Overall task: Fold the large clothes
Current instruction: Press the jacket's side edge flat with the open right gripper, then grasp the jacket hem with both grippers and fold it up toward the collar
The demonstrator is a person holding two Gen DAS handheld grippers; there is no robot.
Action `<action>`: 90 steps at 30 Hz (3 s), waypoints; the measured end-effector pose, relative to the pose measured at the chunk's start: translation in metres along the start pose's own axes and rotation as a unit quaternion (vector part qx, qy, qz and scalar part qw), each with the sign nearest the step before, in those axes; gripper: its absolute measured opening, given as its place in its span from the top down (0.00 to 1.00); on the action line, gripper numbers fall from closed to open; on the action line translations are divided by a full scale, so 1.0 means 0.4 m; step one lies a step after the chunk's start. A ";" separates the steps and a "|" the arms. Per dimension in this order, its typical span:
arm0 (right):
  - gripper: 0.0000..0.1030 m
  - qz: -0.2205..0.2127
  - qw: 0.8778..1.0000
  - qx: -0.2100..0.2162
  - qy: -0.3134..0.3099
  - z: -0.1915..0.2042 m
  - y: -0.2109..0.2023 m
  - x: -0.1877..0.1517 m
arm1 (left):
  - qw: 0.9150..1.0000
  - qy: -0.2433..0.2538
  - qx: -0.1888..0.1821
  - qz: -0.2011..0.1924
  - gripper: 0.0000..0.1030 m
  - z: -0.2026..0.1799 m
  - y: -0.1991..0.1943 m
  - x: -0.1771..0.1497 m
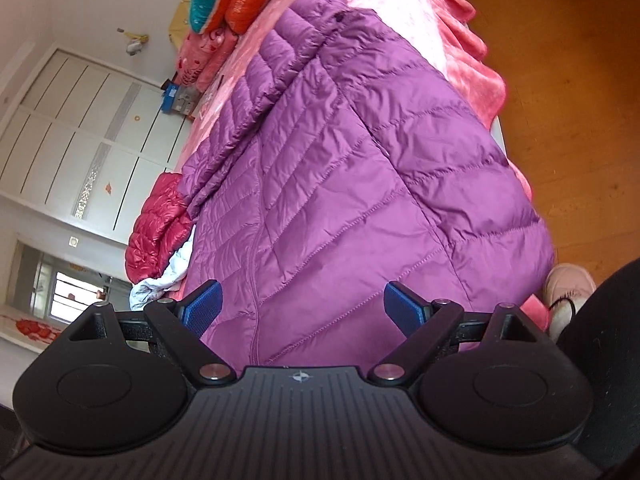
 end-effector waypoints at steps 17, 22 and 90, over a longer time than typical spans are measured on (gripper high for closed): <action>0.00 -0.034 0.988 -0.031 -0.147 0.103 -0.043 -0.055 | 0.984 -0.025 -0.127 -0.123 0.82 -0.248 -0.019 0.243; 0.00 -0.073 0.934 -0.064 -0.345 0.208 -0.040 -0.132 | 0.984 -0.043 -0.114 -0.133 0.82 -0.239 0.015 0.303; 0.54 -0.349 0.421 -0.234 -0.804 0.684 0.446 0.549 | 0.968 -0.017 -0.039 -0.247 0.75 -0.213 0.186 0.965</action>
Point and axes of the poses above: each gripper's, at about its wrist camera, not at the fingertips, and y roughly the way its jaws point, z to its left, x to its top, the point moved 10 cm from there along y, roughly the way its jaws point, and after that the axes turned 9 degrees about -x, right-handed, at the moved point
